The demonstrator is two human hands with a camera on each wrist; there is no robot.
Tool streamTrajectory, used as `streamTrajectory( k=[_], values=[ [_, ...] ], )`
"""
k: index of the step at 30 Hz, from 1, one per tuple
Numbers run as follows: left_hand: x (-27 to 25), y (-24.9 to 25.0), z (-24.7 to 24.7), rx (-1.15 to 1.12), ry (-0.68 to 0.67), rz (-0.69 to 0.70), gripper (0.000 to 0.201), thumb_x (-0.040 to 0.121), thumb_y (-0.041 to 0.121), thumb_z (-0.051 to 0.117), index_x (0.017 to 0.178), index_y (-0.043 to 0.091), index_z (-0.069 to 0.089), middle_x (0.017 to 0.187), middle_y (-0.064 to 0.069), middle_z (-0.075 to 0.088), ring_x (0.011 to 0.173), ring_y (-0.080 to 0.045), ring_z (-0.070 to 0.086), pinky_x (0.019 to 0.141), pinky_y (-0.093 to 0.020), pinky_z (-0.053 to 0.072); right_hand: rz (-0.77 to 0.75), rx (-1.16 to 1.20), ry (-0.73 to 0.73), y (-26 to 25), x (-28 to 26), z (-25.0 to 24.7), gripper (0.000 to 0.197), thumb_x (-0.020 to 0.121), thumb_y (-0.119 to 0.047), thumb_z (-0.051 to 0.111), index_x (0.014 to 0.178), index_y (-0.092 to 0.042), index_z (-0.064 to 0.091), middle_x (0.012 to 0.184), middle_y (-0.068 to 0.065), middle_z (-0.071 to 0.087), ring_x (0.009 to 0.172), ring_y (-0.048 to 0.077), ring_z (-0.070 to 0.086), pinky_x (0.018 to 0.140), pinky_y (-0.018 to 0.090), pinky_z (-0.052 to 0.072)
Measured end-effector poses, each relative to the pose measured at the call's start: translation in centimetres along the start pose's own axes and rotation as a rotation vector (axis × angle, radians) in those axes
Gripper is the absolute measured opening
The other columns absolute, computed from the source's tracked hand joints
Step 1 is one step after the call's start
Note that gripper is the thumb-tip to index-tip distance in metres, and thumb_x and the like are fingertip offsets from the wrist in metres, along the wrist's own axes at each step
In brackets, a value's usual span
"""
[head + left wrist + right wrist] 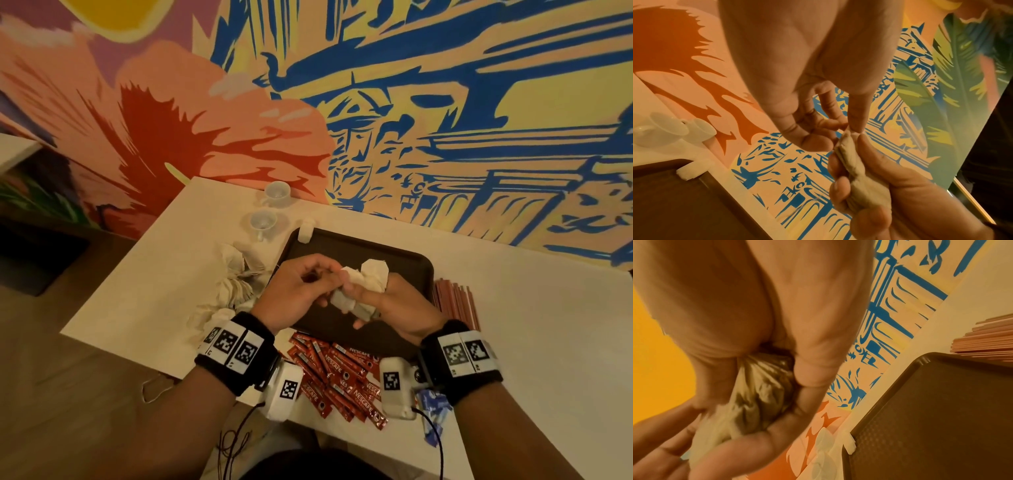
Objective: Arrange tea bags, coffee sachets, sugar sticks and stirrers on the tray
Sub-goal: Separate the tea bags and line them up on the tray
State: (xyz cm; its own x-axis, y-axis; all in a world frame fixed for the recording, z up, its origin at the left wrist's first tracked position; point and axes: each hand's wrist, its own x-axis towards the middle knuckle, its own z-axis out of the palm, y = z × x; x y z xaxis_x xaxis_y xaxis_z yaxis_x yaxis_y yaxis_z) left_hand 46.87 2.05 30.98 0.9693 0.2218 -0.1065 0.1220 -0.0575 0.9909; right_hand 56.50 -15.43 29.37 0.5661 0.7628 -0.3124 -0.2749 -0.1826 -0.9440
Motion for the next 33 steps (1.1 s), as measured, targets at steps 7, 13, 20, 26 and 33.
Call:
streamTrajectory(
  k=[7,13,20,26,33],
  values=[
    [0.6,0.7,-0.1,0.035,0.117,-0.020,0.014,0.102,0.022,0.055,0.106,0.008,0.056,0.107,-0.015,0.066,0.073,-0.022,0.063,0.068,-0.032,0.055,-0.029,0.098,0.161,0.3,-0.8,-1.7,0.029,0.106,-0.024,0.048,0.127,-0.014,0.064,0.100,0.017,0.075,0.095,0.028,0.071,0.081,0.042,0.062],
    [0.9,0.7,-0.5,-0.009,0.219,-0.051,0.008,0.100,0.019,0.059,0.101,0.011,0.059,0.113,-0.022,0.066,0.101,-0.035,0.068,0.075,-0.034,0.061,-0.116,0.049,0.256,-0.1,-0.3,-2.8,0.028,0.104,-0.008,0.051,0.127,-0.017,0.066,0.121,0.008,0.070,0.081,0.020,0.068,0.069,0.033,0.059],
    [1.5,0.8,-0.2,-0.047,0.184,-0.023,0.013,0.096,0.019,0.065,0.102,0.008,0.066,0.106,-0.014,0.069,0.107,-0.029,0.065,0.093,-0.049,0.057,-0.078,-0.101,0.138,-0.9,1.1,0.6,0.022,0.092,-0.037,0.072,0.108,-0.023,0.073,0.087,0.012,0.074,0.060,0.019,0.058,0.051,0.029,0.049],
    [2.7,0.7,-1.4,-0.004,0.207,-0.028,0.013,0.096,0.017,0.065,0.105,0.008,0.068,0.108,-0.016,0.069,0.106,-0.027,0.066,0.091,-0.047,0.058,-0.125,-0.178,0.233,-0.9,3.1,0.7,0.021,0.086,-0.029,0.079,0.094,-0.010,0.074,0.076,0.020,0.069,0.058,0.023,0.060,0.050,0.030,0.049],
    [4.1,0.0,-3.5,0.131,0.051,-0.089,0.026,0.095,0.026,0.067,0.102,0.001,0.070,0.101,-0.018,0.071,0.093,-0.035,0.069,0.088,-0.045,0.058,-0.089,-0.243,0.195,-1.3,4.9,0.3,0.030,0.085,-0.035,0.080,0.095,-0.008,0.072,0.081,0.018,0.070,0.062,0.022,0.060,0.052,0.028,0.050]
  ],
)
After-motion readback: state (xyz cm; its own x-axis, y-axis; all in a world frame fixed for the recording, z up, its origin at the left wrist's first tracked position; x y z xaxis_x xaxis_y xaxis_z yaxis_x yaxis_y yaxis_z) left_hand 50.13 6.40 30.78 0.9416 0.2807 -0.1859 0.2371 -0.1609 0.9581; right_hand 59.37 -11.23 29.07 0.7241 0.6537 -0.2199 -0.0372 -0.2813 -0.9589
